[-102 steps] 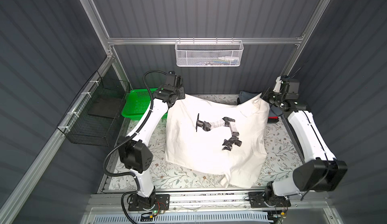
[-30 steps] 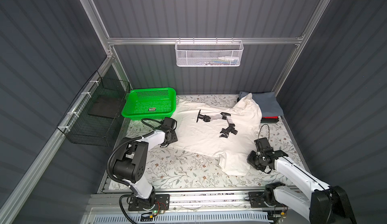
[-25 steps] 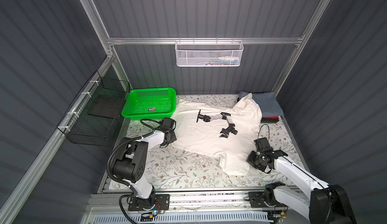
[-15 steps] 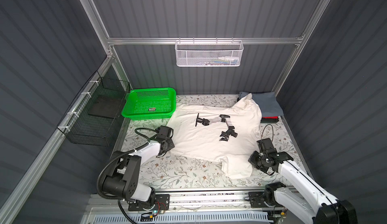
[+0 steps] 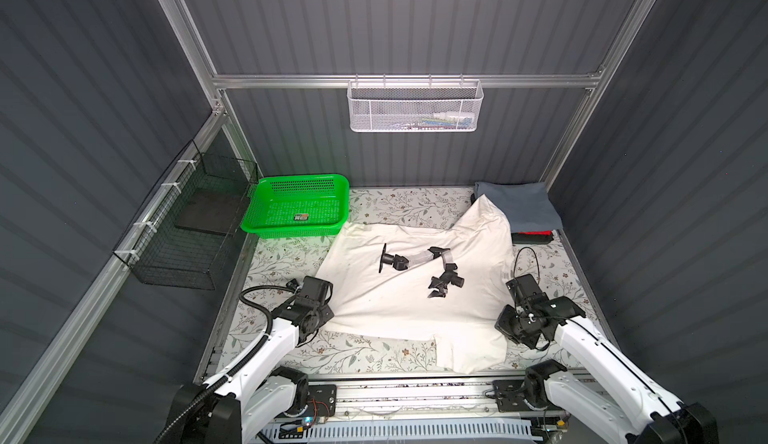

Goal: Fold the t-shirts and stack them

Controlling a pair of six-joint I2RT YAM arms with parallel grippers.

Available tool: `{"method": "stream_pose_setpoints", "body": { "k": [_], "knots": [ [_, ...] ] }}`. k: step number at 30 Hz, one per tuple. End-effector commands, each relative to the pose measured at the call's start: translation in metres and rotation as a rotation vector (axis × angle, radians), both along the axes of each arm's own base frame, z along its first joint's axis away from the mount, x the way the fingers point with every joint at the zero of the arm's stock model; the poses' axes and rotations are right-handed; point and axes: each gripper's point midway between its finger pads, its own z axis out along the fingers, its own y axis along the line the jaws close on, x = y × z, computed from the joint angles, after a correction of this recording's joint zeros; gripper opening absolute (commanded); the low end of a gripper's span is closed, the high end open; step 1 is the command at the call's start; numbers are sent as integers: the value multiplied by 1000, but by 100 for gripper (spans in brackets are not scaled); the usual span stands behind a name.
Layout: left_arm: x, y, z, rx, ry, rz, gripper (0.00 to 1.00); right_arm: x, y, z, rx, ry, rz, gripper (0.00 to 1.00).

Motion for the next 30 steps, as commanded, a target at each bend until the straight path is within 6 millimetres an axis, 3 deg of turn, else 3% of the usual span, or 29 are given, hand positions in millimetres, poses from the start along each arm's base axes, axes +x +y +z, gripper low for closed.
{"method": "stream_pose_setpoints", "body": {
  "k": [1, 3, 4, 6, 8, 10, 12, 15, 19, 23, 25, 30],
  "knots": [
    [-8, 10, -3, 53, 44, 27, 18, 1, -2, 2, -24, 19, -5, 0],
    [0, 8, 5, 54, 32, 18, 41, 7, -1, 4, -26, 12, 4, 0],
    [4, 5, 10, 49, 23, 9, 44, 9, -1, 6, -29, 10, 7, 0],
    [12, 1, 20, 37, 2, -9, 55, 14, 0, 12, -34, 5, 20, 31],
    [20, -4, 36, 26, -31, -32, 56, 20, -3, 24, -55, -20, 28, 43],
    [30, -10, 56, 10, -72, -67, 60, 33, -1, 46, -54, -87, 55, 65],
    [40, -15, 75, 3, -113, -90, 66, 46, 4, 66, -40, -149, 85, 75],
    [63, -25, 98, -1, -183, -146, 70, 71, 14, 90, -23, -223, 125, 78],
    [101, -48, 114, -20, -214, -234, 71, 119, 41, 115, 85, -344, 167, 79],
    [140, -56, 126, 22, -262, -251, 70, 160, 60, 120, 133, -375, 213, 79],
    [163, -68, 131, 9, -306, -288, 69, 177, 65, 120, 140, -367, 246, 78],
    [203, -82, 130, 113, -275, -343, 67, 198, 65, 113, 167, -344, 270, 77]
  ]
}}
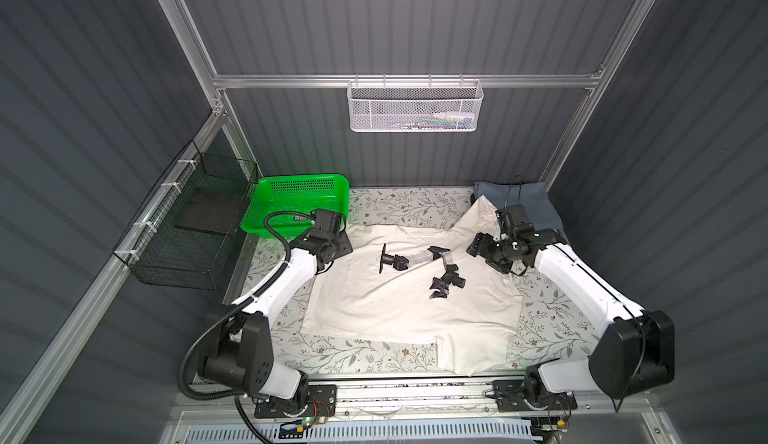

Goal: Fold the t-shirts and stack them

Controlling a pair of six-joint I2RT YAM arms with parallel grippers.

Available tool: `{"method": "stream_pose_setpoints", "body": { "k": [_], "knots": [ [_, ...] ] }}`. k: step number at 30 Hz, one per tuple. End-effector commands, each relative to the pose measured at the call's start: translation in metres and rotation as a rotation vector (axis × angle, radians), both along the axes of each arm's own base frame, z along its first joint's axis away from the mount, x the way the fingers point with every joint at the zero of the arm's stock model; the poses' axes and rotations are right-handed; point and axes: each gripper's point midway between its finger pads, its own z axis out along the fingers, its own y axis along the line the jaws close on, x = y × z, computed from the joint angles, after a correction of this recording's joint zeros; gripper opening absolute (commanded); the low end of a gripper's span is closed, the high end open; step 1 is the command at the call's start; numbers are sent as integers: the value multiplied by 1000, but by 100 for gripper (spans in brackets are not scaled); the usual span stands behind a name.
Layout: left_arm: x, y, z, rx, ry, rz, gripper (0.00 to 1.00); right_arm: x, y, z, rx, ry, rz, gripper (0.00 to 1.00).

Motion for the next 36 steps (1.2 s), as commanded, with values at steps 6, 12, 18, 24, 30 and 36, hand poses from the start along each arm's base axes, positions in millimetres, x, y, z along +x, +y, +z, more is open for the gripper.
{"method": "stream_pose_setpoints", "body": {
  "k": [6, 12, 18, 24, 30, 36],
  "knots": [
    [62, -17, 8, 114, -49, -33, 67, 6, -11, -1, 59, -53, 22, 76],
    [103, -18, 15, 158, -123, 21, 69, 1, -22, -4, 101, -73, -8, 75],
    [142, -17, -1, 265, -105, 42, 71, -8, -17, -13, 139, -43, 30, 75],
    [176, -20, -39, 302, -28, 18, 70, -17, -21, -21, 154, -32, 21, 75],
    [198, -18, -67, 369, 26, -15, 62, -20, -20, -22, 179, -32, 21, 75],
    [194, -13, -72, 423, 56, -34, 36, -20, -22, -23, 177, -35, 18, 75]
  ]
}}
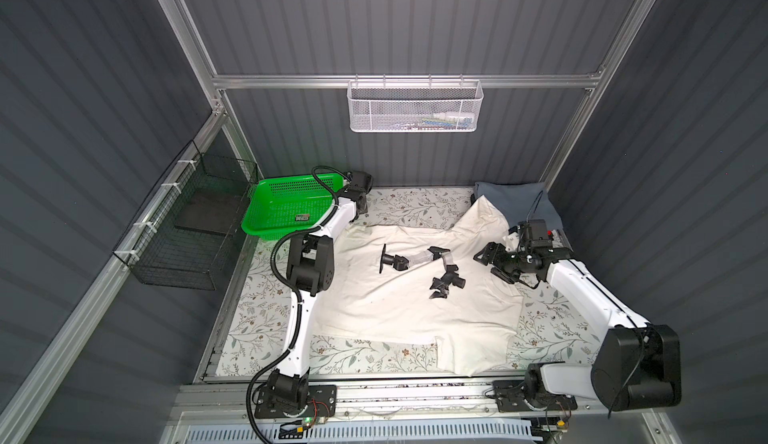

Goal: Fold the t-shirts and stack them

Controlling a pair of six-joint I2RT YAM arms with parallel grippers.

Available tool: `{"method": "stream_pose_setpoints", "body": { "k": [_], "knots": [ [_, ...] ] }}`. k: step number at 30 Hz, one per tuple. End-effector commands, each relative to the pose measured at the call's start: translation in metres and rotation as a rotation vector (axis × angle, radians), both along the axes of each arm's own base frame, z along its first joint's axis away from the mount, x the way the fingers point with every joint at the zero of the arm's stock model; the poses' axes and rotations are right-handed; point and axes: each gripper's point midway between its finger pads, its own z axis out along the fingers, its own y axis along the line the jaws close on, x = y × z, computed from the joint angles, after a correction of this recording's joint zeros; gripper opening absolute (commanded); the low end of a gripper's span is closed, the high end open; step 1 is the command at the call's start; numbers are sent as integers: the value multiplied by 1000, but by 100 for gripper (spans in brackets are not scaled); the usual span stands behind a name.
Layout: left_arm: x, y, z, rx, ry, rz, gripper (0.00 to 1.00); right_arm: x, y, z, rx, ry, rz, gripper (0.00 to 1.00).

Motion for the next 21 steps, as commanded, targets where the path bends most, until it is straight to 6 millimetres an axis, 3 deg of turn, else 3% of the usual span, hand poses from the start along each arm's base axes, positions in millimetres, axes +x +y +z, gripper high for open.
{"method": "stream_pose_setpoints", "body": {
  "k": [1, 5, 11, 14, 21],
  "knots": [
    [-16, 6, -10, 51, 73, -16, 34, -1, 0, 1, 8, -16, 11, 75],
    [-34, 11, 1, 40, 53, -10, 11, 0, 1, -2, 19, -17, 13, 75],
    [-64, 5, 30, 56, 34, -43, 8, 1, 4, -4, 34, -16, 19, 74],
    [-77, -8, 44, 92, 28, -89, 1, 2, 4, -3, 35, -23, 23, 74],
    [-107, -38, 79, 196, -24, -190, 1, 1, 6, -1, 45, -33, 32, 73]
  ]
}}
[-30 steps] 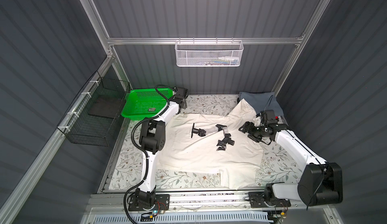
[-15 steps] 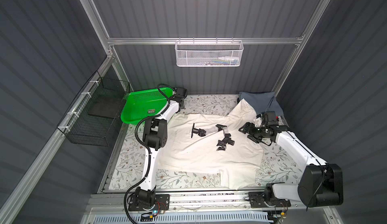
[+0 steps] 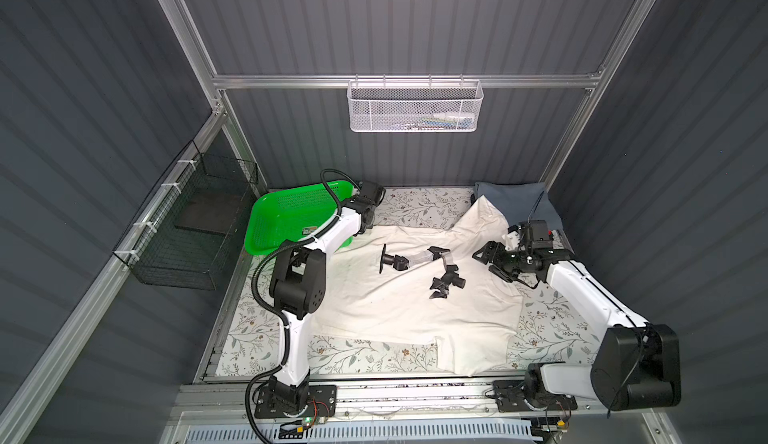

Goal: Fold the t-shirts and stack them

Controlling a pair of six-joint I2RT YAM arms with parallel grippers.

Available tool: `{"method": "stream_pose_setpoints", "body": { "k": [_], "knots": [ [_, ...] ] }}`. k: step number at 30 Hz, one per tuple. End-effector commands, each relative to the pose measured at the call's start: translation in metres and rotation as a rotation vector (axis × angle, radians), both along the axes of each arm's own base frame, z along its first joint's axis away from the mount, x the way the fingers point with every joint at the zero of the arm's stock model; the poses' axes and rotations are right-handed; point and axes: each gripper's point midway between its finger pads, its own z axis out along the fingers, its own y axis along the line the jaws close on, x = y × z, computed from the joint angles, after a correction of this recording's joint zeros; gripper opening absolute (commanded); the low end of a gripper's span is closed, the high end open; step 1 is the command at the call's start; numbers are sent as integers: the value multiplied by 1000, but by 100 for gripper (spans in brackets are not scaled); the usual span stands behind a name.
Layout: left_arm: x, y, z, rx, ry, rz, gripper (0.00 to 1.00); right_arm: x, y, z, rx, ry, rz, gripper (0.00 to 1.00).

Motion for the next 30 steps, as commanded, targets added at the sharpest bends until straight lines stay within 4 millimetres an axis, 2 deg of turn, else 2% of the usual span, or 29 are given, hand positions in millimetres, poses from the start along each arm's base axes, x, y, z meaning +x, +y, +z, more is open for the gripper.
{"method": "stream_pose_setpoints", "body": {
  "k": [1, 6, 9, 15, 18, 20, 21, 22, 25, 26, 29, 30],
  "knots": [
    [-11, -10, 31, 40, -63, -60, 0, -4, 1, -4, 7, 0, 16, 73],
    [-32, -40, 25, 125, -45, -245, 0, -6, 0, -4, 6, -4, 19, 73],
    [-49, -44, 15, 204, -9, -303, 0, -4, 0, -5, 12, -7, 14, 73],
    [-94, -36, 0, 264, 3, -430, 0, 0, 1, -2, 22, -14, 20, 73],
    [-115, -21, 2, 294, 1, -443, 0, 4, 1, -1, 22, -17, 22, 73],
    [-127, -4, 0, 332, 14, -412, 0, 7, 1, -1, 25, -14, 25, 73],
    [-132, 9, 0, 371, 21, -368, 10, 8, 1, -1, 26, -12, 27, 73],
    [-136, 24, 1, 417, 21, -296, 24, 9, 1, 0, 26, -13, 28, 73],
    [-150, 52, 2, 495, 71, -160, 27, 11, 1, 1, 30, -14, 30, 74],
    [-154, 56, 3, 476, 84, -115, 34, 12, 2, 1, 32, -15, 32, 74],
    [-165, 48, 3, 359, 99, -72, 54, 11, 2, 2, 34, -19, 38, 76],
    [-166, 42, 5, 326, 89, -70, 65, 11, 1, 2, 31, -19, 36, 76]
  ]
}}
